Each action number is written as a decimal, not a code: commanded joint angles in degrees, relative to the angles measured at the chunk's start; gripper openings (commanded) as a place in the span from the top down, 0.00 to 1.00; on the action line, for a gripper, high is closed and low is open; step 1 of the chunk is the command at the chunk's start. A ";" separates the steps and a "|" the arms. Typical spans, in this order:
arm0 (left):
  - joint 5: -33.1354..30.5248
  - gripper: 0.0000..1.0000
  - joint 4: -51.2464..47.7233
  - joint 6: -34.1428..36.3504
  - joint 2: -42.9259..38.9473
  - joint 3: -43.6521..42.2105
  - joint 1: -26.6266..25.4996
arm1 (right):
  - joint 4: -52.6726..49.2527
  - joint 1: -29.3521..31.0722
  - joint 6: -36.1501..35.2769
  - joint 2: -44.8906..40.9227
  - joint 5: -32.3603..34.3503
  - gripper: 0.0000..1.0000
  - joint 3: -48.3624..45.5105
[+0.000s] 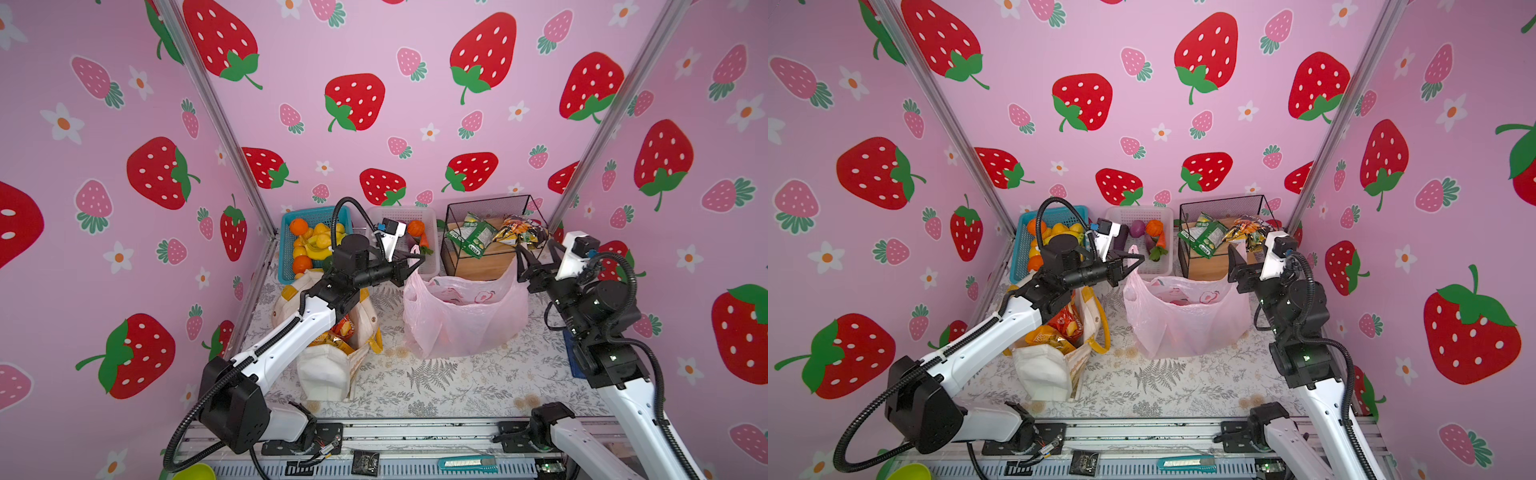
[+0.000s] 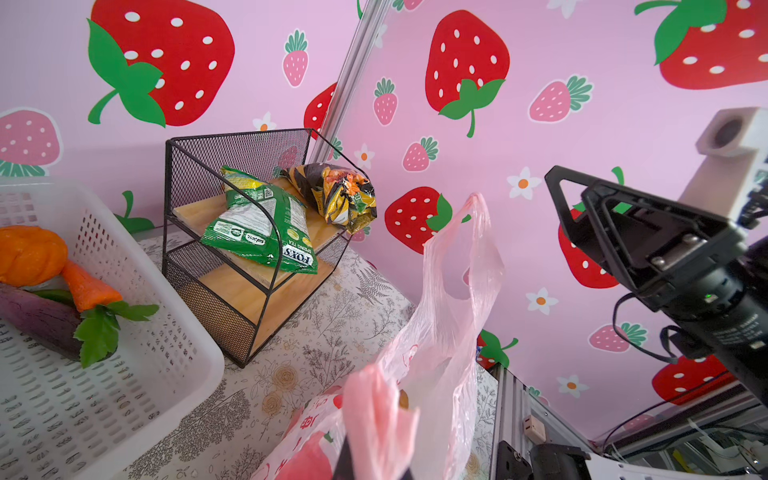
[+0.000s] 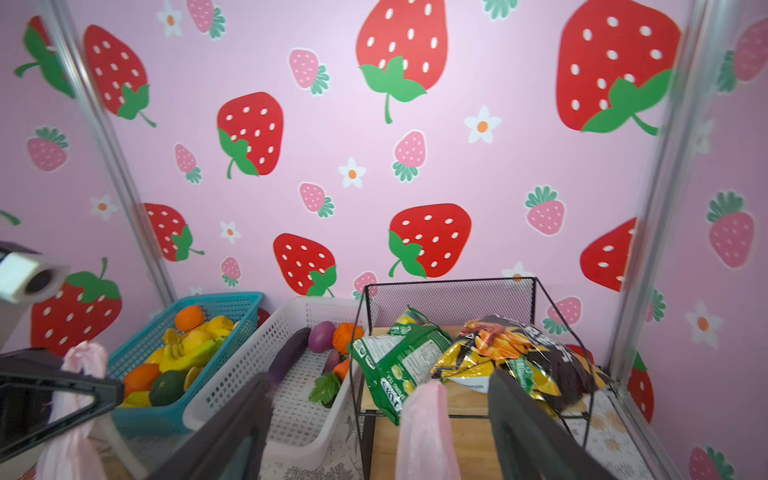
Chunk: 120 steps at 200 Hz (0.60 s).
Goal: Place the mixed food into the grocery bags and tie them
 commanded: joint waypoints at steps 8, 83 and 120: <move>-0.64 1.00 0.14 -0.46 0.59 3.02 -0.26 | 0.48 9.35 -7.10 3.10 -0.62 0.16 2.68; -0.80 1.00 -1.27 0.20 -0.38 3.20 -1.49 | 9.29 16.86 -13.97 18.50 -27.35 0.00 -3.07; -0.65 1.00 -1.37 0.48 -1.19 2.76 -1.56 | 9.51 15.96 -18.55 26.69 -33.87 0.00 -0.84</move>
